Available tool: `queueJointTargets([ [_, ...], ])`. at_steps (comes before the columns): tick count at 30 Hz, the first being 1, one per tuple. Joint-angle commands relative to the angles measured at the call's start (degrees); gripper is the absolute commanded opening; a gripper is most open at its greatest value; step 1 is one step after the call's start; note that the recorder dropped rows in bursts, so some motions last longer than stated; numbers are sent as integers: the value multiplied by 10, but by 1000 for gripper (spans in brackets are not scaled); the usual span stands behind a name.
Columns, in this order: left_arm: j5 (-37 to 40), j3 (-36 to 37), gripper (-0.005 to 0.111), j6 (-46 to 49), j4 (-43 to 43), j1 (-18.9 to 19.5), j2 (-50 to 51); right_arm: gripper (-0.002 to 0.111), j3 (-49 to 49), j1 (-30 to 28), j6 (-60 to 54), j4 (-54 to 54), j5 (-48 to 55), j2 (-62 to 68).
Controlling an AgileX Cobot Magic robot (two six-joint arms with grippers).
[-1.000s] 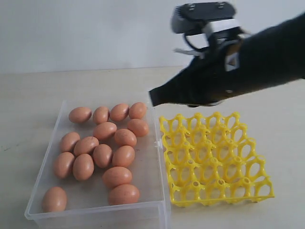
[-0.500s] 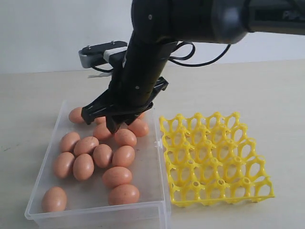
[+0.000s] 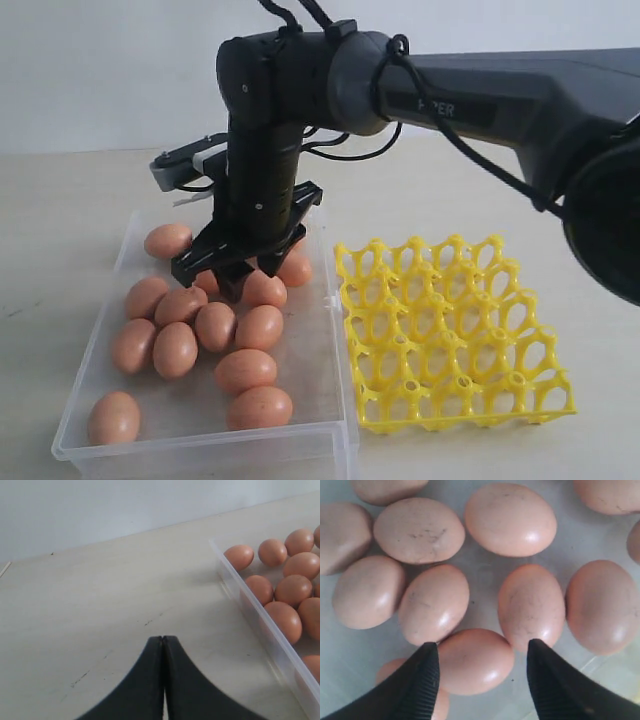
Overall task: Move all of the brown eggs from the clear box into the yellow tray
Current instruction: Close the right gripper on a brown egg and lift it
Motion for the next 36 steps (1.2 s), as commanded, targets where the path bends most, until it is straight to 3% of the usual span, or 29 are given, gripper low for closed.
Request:
queueJointTargets([
  [1,-5,-2,0,-4,-4,1,-3,52,-26,1,-9,-43,9,22],
  [23,-5,-2,0,-3,-4,1,-3,51,-66,0,-24,-61,2,97],
  [24,-5,-2,0,-3,-4,1,-3,41,-66,0,-24,-61,-6,99],
  [26,-5,-2,0,-3,-4,1,-3,10,-66,0,-23,-61,-15,98],
  [27,-5,-2,0,-3,-4,1,-3,0,-66,0,-23,-61,-21,93],
  [28,-5,-2,0,-3,-4,1,-3,0,-64,-3,-23,-61,-29,84],
  [30,-5,-2,0,-3,-4,1,-3,0,-38,-4,-23,-61,-65,50],
  [36,-5,-2,0,-3,-4,1,-3,0,225,-11,24,-85,-444,-162],
])
